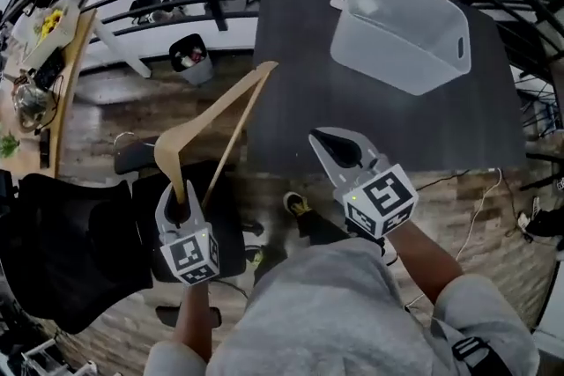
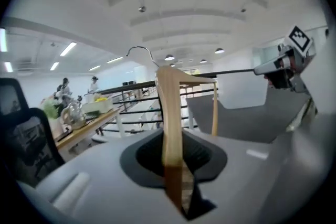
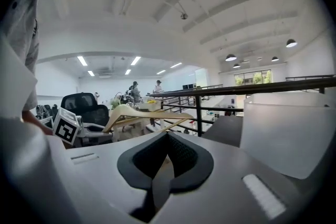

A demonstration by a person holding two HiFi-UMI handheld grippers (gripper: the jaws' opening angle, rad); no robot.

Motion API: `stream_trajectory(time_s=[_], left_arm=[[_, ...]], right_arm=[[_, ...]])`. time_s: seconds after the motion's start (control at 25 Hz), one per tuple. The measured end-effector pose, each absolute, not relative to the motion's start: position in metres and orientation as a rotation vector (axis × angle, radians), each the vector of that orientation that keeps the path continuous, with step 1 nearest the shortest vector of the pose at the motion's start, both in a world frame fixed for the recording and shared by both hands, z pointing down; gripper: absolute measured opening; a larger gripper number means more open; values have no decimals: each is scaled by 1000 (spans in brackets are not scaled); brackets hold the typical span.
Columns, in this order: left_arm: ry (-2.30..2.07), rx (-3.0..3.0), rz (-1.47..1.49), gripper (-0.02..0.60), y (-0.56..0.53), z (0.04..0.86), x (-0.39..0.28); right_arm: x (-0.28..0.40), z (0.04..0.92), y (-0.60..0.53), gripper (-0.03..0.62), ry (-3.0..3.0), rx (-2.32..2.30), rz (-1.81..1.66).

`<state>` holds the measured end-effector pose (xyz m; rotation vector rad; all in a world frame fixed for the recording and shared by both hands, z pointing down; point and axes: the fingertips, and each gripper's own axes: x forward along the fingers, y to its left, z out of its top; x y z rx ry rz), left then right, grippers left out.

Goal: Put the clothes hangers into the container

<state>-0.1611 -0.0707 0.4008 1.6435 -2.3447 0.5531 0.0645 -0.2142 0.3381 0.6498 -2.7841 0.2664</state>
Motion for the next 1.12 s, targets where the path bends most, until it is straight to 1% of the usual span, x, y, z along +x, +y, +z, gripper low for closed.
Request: stream_trajectory(time_s=[0.4,0.72,1.0,1.12], left_arm=[[-2082,2143,605,77,-207,350,-54],[-2027,2328,726,77,-305,304,37],[-1930,2462,853,78,-361,283,72],[-1880,2514,886,78,-385,277,93]], right_arm=[[189,325,-245,-2,-2705,1032,258],[280,318,-295,-2,-2710,1111,275],[316,306,-312,-1,-2724,1239,277],[342,302,-317,-2,-2714,1304,279]])
